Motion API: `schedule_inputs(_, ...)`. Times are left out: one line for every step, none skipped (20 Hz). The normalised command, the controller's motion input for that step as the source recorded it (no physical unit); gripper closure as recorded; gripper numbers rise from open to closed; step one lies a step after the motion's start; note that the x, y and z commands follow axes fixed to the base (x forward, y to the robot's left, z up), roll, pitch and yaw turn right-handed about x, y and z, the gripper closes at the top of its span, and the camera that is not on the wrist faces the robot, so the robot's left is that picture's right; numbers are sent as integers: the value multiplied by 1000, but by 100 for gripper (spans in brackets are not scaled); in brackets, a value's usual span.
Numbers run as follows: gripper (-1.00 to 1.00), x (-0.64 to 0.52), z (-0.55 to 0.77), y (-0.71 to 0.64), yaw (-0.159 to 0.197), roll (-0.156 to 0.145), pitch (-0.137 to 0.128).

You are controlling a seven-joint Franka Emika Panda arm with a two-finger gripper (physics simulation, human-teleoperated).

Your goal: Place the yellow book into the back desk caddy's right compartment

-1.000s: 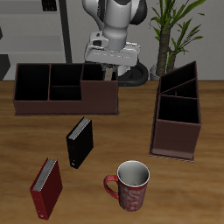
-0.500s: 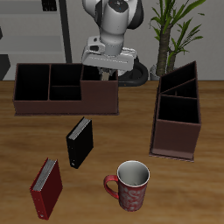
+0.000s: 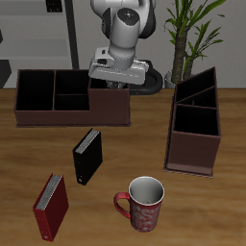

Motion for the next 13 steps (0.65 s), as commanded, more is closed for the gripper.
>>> schedule_inputs(-100, 8, 3, 6, -3, 19, 1)
schedule_inputs(-100, 2, 48, -122, -21, -18, 0)
schedule_inputs(-100, 78, 118, -168, -15, -31, 0)
schedule_inputs(-100, 53, 27, -45, -21, -18, 7)
schedule_inputs(-100, 21, 50, -43, 2, -5, -7)
schedule_inputs(-100, 45, 62, -20, -2, -1, -11)
schedule_inputs(-100, 31, 87, -63, -28, -32, -2)
schedule_inputs(-100, 24, 67, 3, 16, 2, -16)
schedule_inputs(-100, -11, 35, -1, 7, -8, -19)
schedule_inputs(-100, -2, 64, 30, -11, 1, -1)
schedule_inputs(-100, 26, 131, 45, 16, 15, -15)
schedule_inputs(-100, 38, 71, 4, -1, -9, -5)
schedule_inputs(-100, 15, 251, 96, 8, 18, -26)
